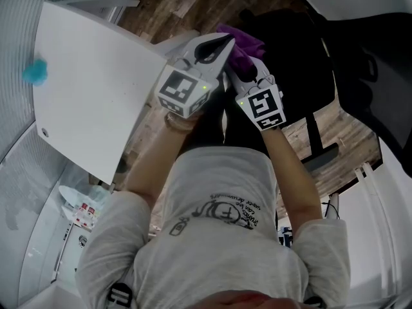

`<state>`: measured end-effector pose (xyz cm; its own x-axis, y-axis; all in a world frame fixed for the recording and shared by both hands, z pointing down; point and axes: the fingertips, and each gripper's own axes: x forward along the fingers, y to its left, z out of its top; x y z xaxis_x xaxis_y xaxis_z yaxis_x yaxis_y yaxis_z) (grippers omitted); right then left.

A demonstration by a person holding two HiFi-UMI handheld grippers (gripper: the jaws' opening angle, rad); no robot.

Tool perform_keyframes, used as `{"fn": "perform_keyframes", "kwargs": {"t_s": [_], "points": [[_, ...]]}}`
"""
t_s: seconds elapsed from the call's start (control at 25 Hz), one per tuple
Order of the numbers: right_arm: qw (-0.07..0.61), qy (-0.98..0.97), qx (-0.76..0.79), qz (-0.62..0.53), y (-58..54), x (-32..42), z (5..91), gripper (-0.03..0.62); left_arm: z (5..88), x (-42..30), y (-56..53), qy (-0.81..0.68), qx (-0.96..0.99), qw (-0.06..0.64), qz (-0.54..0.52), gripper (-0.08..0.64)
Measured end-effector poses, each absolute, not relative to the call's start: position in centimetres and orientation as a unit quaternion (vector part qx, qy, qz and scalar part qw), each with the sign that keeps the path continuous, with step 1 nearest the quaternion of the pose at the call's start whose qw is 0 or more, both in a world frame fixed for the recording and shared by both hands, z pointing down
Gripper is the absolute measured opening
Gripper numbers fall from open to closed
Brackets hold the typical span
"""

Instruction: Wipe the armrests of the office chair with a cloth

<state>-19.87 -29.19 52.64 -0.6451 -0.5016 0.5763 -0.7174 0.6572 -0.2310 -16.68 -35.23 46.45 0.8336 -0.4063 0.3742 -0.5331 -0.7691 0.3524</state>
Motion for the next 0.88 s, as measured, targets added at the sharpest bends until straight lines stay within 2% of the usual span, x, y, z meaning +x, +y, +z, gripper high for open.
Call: {"fn": "perform_keyframes", "kwargs": {"t_s": [0.44,0.88], "points": [[0.227,-0.868,0.384,0.218,-29.7,-18.2,50.1,0.026,44.5,-17.0,-34.8,-0.252,0.931,0.228,0.133,0.002],[0.198,-0.857,0.428,0.209,-30.8,-15.4,42.6,0.026,37.4,-17.8,-34.6,-0.26,0.935,0.215,0.108,0.0]]}}
